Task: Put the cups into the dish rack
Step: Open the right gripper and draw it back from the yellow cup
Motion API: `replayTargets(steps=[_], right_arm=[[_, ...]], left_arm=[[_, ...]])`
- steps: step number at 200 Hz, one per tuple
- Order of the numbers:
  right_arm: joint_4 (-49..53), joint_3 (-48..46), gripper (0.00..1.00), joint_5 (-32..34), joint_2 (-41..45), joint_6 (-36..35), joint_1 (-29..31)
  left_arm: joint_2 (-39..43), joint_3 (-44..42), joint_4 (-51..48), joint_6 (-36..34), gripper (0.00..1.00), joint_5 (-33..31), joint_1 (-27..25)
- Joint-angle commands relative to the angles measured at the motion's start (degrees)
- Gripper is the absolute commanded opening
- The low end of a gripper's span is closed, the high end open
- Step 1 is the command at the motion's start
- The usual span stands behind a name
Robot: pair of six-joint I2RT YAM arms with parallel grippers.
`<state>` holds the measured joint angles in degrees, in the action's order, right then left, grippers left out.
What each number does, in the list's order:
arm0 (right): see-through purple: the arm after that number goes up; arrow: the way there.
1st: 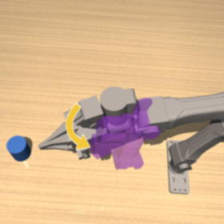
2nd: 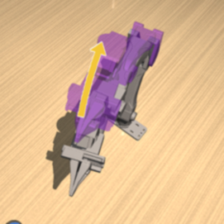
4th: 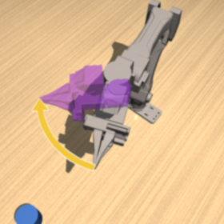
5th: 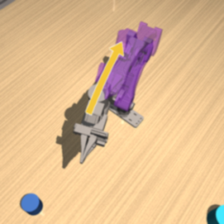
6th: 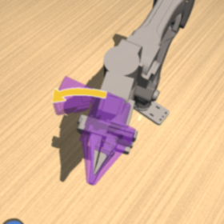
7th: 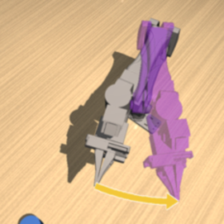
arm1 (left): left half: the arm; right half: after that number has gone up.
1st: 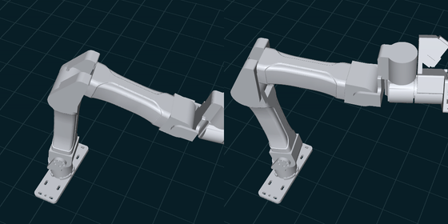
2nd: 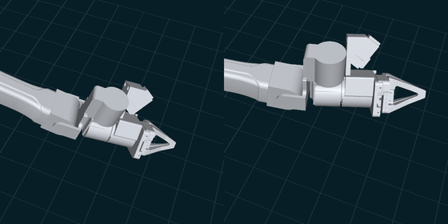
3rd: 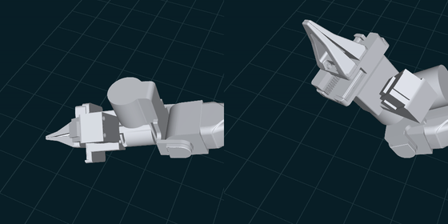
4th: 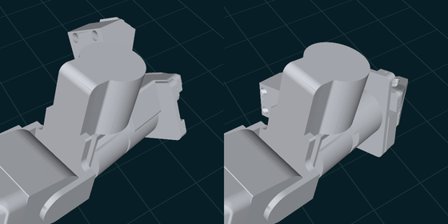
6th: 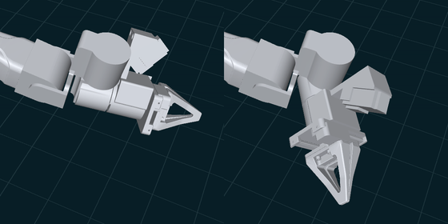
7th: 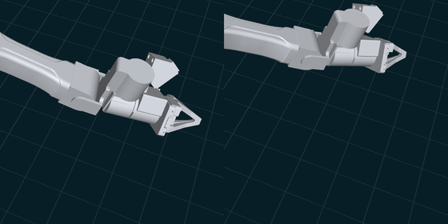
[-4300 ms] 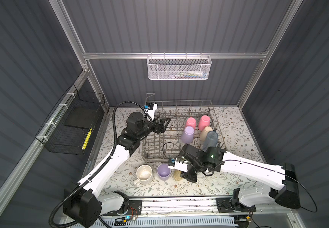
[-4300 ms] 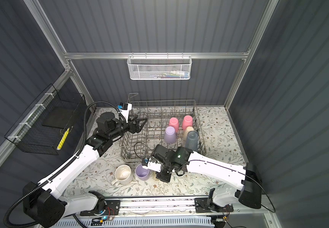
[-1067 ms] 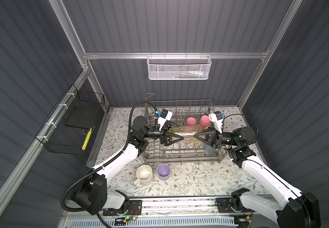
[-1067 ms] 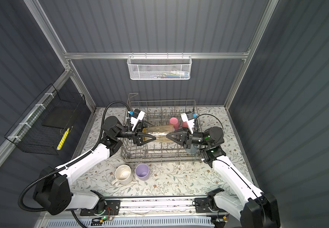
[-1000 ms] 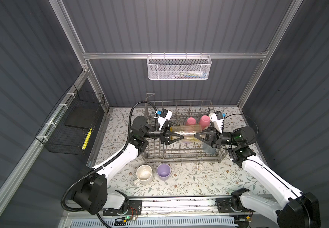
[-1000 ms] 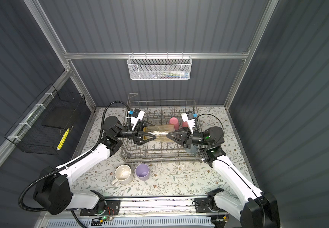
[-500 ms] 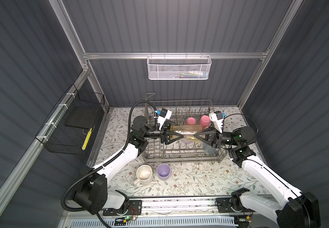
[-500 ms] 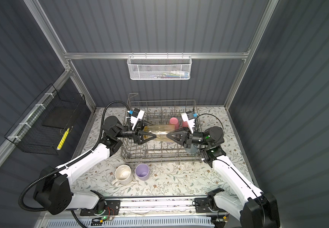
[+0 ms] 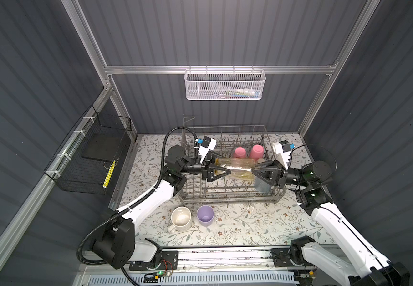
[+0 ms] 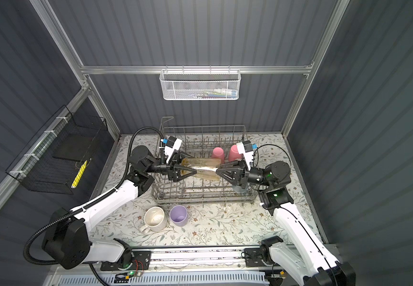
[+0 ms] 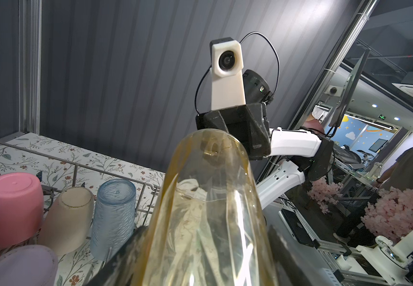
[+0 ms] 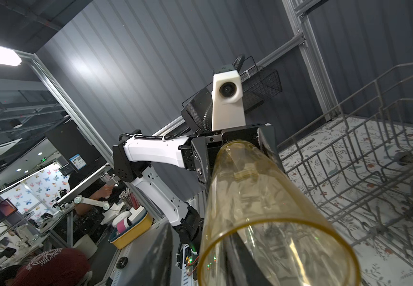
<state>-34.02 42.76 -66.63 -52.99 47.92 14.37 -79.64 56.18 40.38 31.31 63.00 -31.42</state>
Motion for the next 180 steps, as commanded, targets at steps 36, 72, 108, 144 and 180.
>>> replayTargets(steps=[36,72,108,144,180], right_arm=[[9.49,-0.49,0.38,2.08,4.13,-6.24,-3.32],[13.33,-0.33,0.39,3.32,5.67,-8.21,-5.51],[21.39,0.41,0.39,7.55,7.69,-12.33,-8.56],[38.13,4.39,0.40,18.79,8.78,-21.53,-10.06],[44.85,6.19,0.40,25.38,8.96,-26.39,-10.15]], left_arm=[[0.99,0.33,3.03,0.07,0.00,-3.57,0.74],[0.98,0.42,2.03,0.34,0.00,-6.52,1.34],[1.84,1.76,-6.27,-3.29,0.00,-12.16,2.57],[2.57,7.45,-24.05,-11.99,0.00,-22.19,3.21],[0.36,14.87,-36.82,-17.12,0.00,-30.53,3.28]])
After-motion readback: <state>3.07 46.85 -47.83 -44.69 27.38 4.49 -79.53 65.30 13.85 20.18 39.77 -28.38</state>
